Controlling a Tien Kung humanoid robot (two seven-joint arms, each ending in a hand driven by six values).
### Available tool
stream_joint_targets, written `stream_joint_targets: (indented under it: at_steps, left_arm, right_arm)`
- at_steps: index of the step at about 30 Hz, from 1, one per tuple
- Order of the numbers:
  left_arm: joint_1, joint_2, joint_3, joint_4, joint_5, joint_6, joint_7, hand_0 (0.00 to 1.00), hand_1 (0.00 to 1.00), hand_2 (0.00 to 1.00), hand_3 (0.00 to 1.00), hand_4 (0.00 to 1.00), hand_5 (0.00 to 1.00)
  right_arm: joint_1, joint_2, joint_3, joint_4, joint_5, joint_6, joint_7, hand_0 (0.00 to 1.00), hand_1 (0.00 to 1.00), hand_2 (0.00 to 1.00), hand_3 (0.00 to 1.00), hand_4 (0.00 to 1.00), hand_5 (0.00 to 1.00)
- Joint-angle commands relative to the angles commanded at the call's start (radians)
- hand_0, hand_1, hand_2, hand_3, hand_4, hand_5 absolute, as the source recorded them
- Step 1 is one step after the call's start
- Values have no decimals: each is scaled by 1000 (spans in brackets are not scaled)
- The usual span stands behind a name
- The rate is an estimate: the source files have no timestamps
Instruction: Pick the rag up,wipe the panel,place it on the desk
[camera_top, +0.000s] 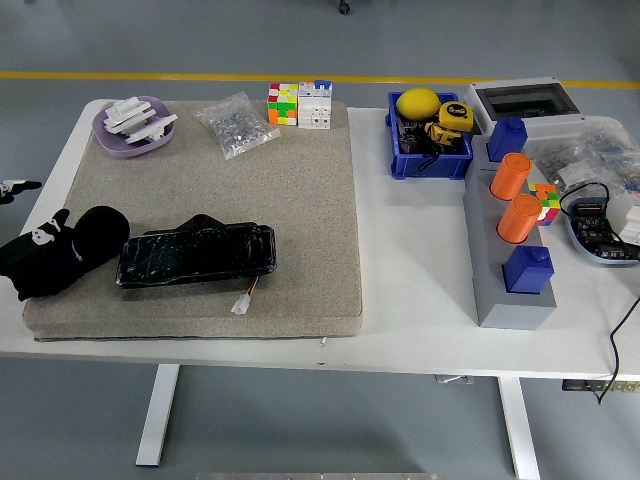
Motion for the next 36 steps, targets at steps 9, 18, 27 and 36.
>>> stream_joint_targets:
  at_steps: [9,18,27,36]
  left_arm:
    - [-24,-6,11,22,8,-5,-1,780,796,765,682,839,421]
    - [-95,7,56,69,51,-5,-12,781,797,765,684,846,424]
    - [-126,9,85,102,93,-5,-9,789,804,767,685,851,420]
    - [-143,8,76,108,259,-20,34,815,834,787,691,852,418]
  right_arm:
    - [28,-2,47,0,-37,3,7,770,644,681,608,998,488]
    - [28,-2,27,0,-10,15,13,769,644,681,607,998,488]
    - [29,-5,32,0,-12,15,14,770,645,681,607,998,488]
    - [28,-5,71,0,-50,11,15,770,645,680,607,998,487]
